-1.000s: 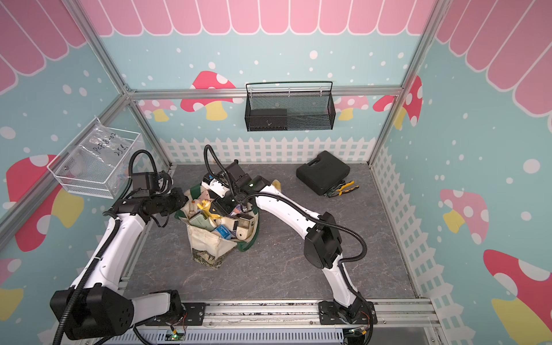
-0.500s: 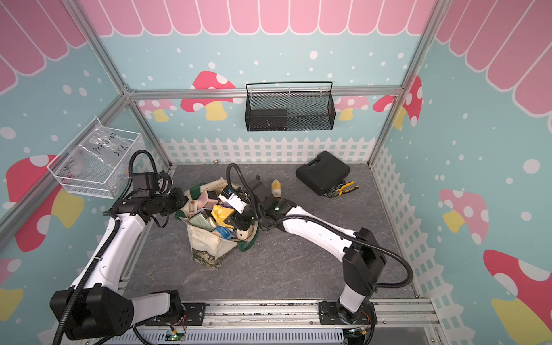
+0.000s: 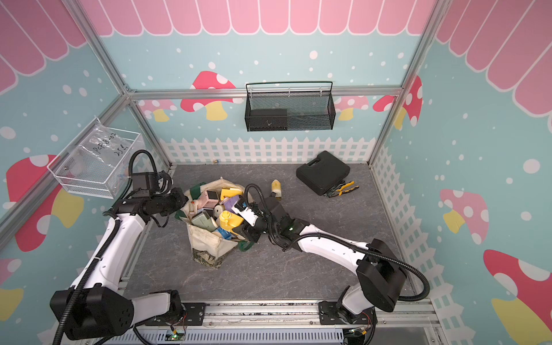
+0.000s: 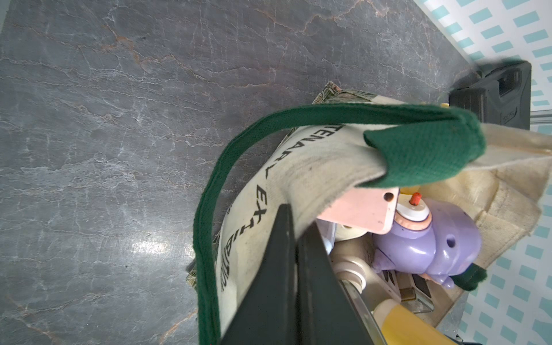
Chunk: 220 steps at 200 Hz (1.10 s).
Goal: Take out the pencil sharpeners from the tote bags
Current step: Pick up the pencil sharpener from the canvas bag.
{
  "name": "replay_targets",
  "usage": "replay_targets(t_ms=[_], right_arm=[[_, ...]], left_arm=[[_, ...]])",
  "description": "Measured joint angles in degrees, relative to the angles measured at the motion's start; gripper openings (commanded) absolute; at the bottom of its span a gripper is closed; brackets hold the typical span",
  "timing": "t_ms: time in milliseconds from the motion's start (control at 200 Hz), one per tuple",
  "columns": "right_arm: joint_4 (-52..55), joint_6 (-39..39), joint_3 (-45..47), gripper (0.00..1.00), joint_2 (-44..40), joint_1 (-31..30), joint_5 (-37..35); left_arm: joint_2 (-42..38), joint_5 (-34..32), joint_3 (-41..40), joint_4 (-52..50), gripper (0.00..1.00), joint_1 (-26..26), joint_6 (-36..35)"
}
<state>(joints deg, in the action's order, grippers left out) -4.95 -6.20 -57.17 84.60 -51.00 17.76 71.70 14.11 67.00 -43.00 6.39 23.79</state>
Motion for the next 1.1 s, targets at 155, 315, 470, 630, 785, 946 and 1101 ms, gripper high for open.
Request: replay_targets(t_ms=[155,315,470,630,785,946,1101], right_arm=[[1.8,-1.2,2.9,0.78,-2.0,-0.1,-2.6],[3.7,-0.9,3.1,0.80,-5.6,0.0,-5.9],[8.0,0.5,0.2,0.85,-7.1,0.0,-7.0],[15.6,2.7,-9.2,0.88,-5.1,0.0,-6.6],[26.1,4.3,-24.3,0.88,1.8,0.0,-3.4],[37.4,5.3,-36.4,0.87,9.6,0.0,-1.3],[45.8,6.3,-44.3,0.86,17.4,0.0,0.1]], left_arm=[[0.0,0.0,0.0,0.0,0.00,0.0,0.0],[0.0,0.0,0.0,0.0,0.00,0.0,0.0],[0.0,0.0,0.0,0.0,0.00,0.0,0.0],[0.0,0.0,0.0,0.0,0.00,0.0,0.0],[0.0,0.0,0.0,0.0,0.00,0.0,0.0],[0.0,0.0,0.0,0.0,0.00,0.0,0.0],[0.0,0.0,0.0,0.0,0.00,0.0,0.0]])
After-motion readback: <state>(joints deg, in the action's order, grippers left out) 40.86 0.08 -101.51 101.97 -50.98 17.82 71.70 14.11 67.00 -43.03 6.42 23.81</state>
